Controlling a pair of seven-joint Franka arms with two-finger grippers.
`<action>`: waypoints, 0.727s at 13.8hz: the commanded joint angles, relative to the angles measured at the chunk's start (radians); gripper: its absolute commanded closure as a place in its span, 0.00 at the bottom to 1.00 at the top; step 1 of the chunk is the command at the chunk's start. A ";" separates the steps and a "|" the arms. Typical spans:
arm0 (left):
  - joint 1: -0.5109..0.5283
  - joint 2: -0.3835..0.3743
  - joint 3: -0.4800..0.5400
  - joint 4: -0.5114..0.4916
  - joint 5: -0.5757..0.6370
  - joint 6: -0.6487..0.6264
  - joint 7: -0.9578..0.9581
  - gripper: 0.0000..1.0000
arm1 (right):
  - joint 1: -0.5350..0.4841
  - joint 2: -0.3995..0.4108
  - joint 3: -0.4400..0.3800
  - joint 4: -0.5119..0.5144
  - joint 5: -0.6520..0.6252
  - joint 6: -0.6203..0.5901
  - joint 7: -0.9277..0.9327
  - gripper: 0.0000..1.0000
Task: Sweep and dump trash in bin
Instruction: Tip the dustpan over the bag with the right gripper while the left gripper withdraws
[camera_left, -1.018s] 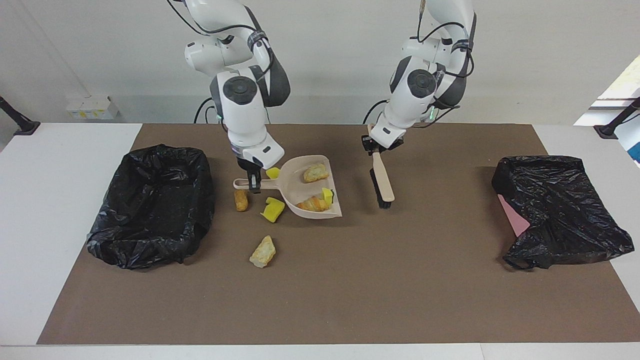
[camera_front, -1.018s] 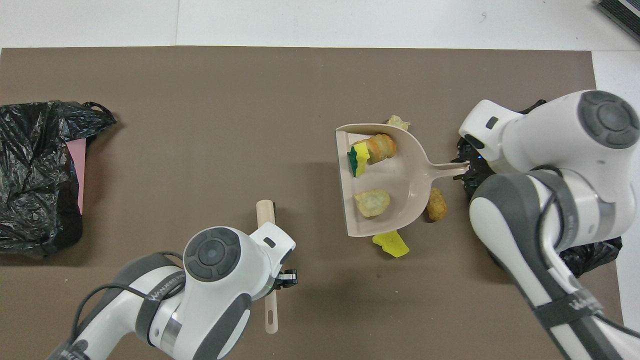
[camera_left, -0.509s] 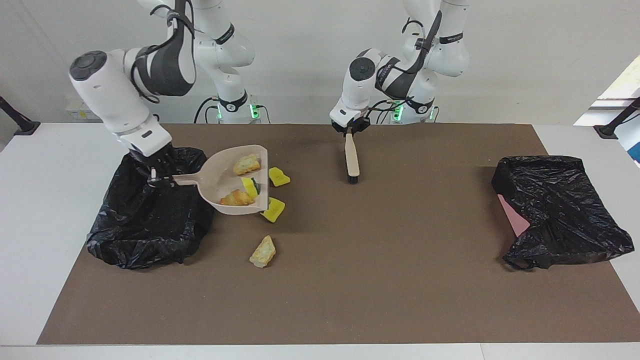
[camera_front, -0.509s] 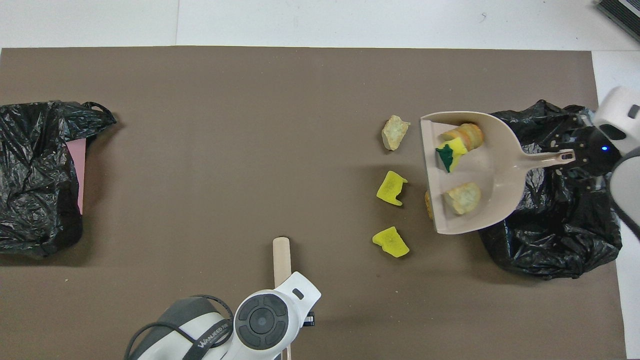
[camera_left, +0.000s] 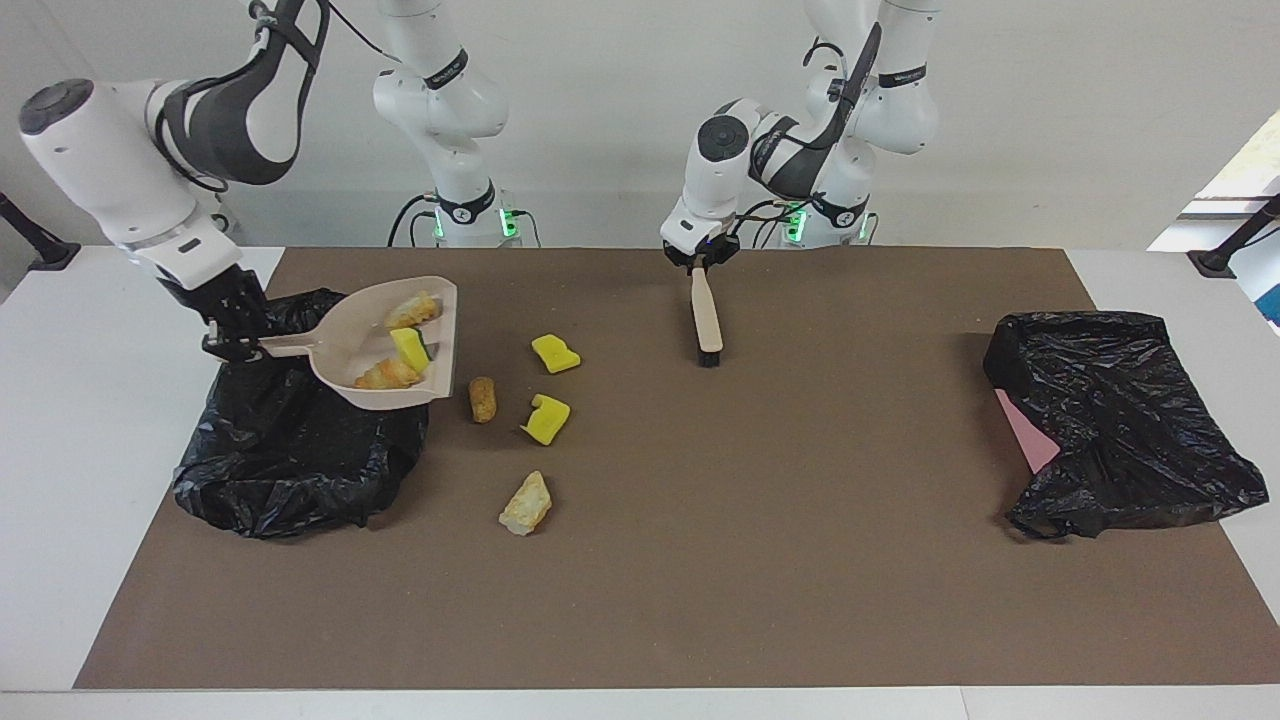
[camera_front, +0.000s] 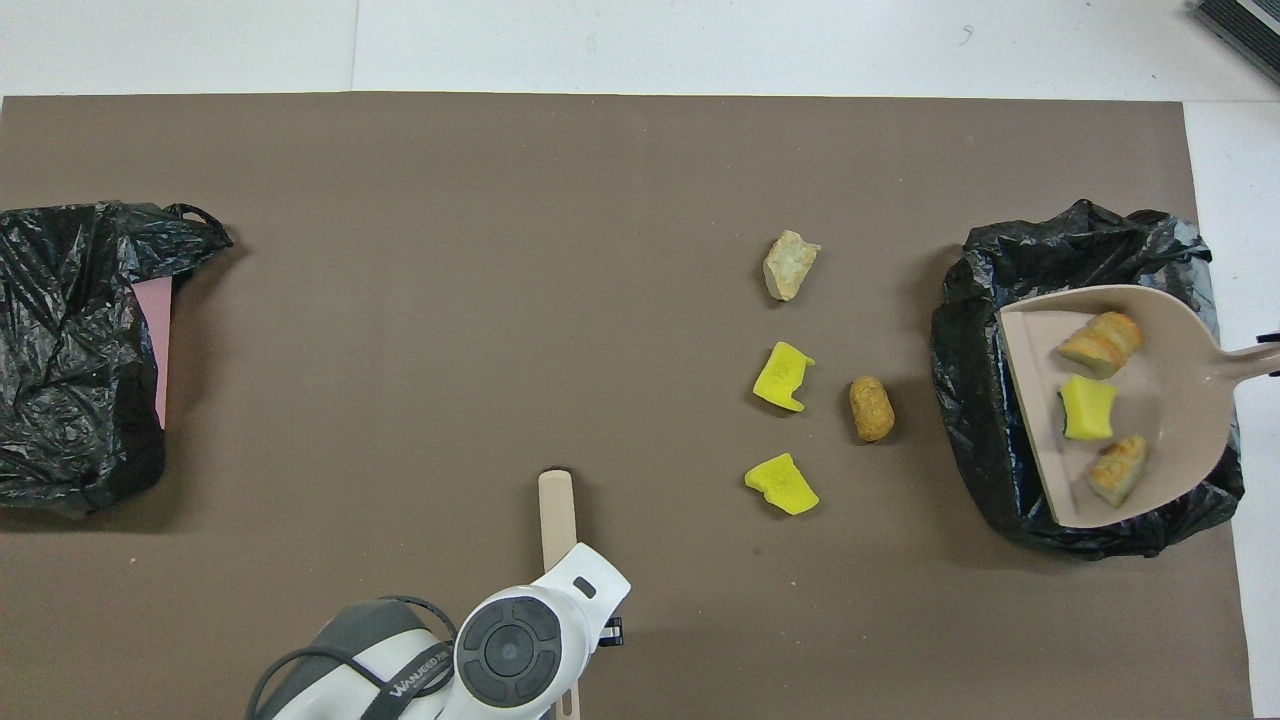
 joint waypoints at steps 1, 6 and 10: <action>0.020 -0.014 0.012 -0.002 0.050 0.015 -0.008 0.00 | -0.025 -0.025 0.011 -0.028 -0.101 0.071 -0.019 1.00; 0.199 0.042 0.012 0.125 0.077 -0.028 0.148 0.00 | -0.010 -0.019 0.012 -0.035 -0.226 0.111 0.232 1.00; 0.346 0.127 0.013 0.265 0.077 -0.052 0.260 0.00 | -0.004 0.045 0.014 0.070 -0.267 -0.060 0.583 1.00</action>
